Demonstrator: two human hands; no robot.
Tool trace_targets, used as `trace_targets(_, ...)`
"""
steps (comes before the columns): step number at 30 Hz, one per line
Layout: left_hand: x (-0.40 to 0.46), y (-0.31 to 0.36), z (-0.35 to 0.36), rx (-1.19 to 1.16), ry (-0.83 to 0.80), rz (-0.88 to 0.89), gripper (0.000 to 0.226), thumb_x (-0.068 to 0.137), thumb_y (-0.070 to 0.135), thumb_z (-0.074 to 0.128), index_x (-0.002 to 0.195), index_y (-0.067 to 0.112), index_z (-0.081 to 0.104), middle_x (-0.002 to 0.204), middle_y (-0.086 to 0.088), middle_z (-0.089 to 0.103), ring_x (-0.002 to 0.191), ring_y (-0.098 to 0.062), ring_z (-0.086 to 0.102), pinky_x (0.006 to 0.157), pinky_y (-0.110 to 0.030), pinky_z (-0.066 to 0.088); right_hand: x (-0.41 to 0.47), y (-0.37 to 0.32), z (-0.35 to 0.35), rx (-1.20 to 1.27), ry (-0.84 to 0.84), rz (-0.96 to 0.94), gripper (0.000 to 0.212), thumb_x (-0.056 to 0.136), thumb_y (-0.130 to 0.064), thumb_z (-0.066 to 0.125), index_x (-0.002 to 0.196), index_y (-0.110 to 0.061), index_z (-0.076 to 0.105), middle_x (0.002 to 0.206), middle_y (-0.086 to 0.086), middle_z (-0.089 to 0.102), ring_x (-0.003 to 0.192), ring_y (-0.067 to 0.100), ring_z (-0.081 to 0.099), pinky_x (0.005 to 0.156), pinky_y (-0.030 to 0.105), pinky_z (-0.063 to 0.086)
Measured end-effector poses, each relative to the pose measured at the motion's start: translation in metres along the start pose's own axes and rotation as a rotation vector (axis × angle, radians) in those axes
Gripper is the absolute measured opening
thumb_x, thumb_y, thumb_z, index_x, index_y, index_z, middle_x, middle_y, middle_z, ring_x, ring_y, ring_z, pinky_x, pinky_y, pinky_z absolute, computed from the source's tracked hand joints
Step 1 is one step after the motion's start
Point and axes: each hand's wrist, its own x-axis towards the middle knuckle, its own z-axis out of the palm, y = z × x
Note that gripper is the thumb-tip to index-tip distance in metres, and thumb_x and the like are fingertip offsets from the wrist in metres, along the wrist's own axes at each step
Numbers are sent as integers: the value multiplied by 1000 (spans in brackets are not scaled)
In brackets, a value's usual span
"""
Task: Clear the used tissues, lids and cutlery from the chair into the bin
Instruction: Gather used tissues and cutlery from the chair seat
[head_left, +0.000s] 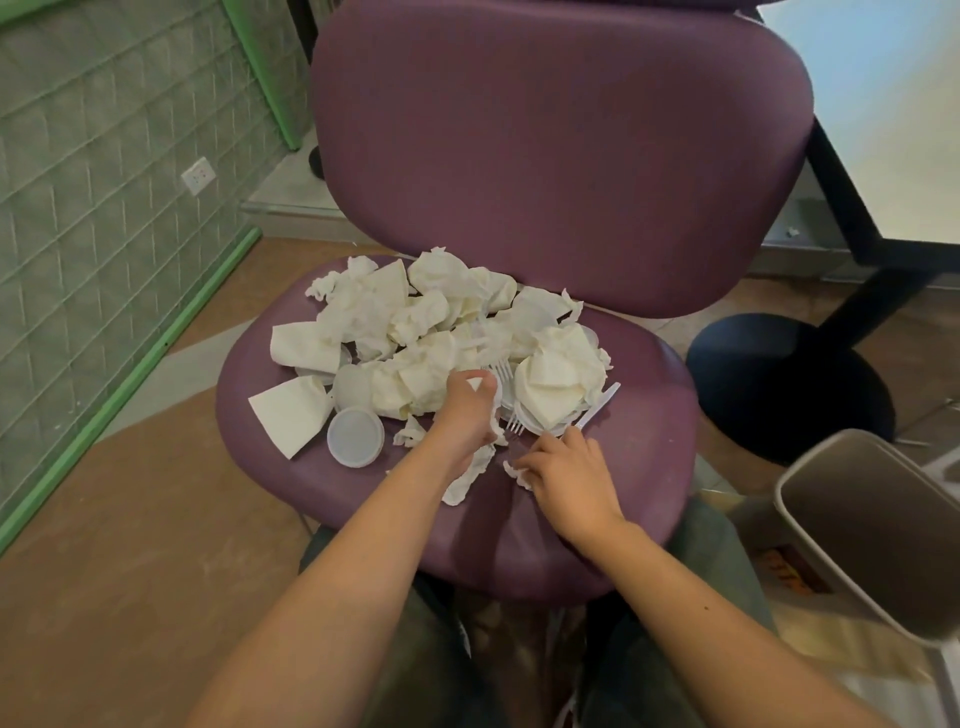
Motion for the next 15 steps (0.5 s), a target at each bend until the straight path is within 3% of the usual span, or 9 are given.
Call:
trace_targets(2,-1,1,2,-46,-37,30,16,103,32,42,117,25,45,107,-10,53,75,-17,50,58,-29,43,-2,3,2,103,47,-6,20,89,-19,65,103,-29,76,94,-8,64,93,24,50,74,31,33)
trace_targets(4,-1,3,6,-72,-62,73,14,103,32,42,114,28,48,103,-4,58,77,-15,56,64,-31,48,-4,2,-6,390,109,88,20,91,-14,62,105,-23,73,96,-7,63,94,16,49,80,23,36)
trace_targets(6,-2,6,17,-43,-114,146,13,103,35,41,110,32,52,102,-2,62,81,-15,61,72,-34,49,-4,0,-22,687,317,271,16,92,-13,62,105,-22,66,96,-9,63,88,7,53,75,13,39)
trace_targets(8,-3,8,34,45,-147,222,16,100,38,43,107,37,58,114,-5,64,96,-17,64,85,-38,52,-3,-2,-42,926,516,462,10,92,-14,64,100,-20,61,91,-10,64,77,0,56,68,8,41)
trace_targets(10,-5,11,55,120,-175,276,22,102,30,41,114,29,60,120,-2,63,108,-16,61,97,-33,49,-2,3,-60,1025,645,565,7,90,-15,67,97,-17,64,88,-11,67,74,-3,58,68,8,43)
trace_targets(13,-14,17,86,172,-247,318,28,104,20,38,123,17,58,110,4,63,100,-10,60,81,-10,47,-5,20,-77,1065,659,592,9,89,-14,68,96,-18,72,86,-13,70,77,-4,62,73,12,47)
trace_targets(15,-18,17,108,145,-301,315,29,105,18,36,123,16,59,111,0,66,100,-12,62,81,-14,49,-12,36,-82,1046,635,599,14,91,-15,64,100,-19,75,91,-13,72,84,-3,64,77,15,48)
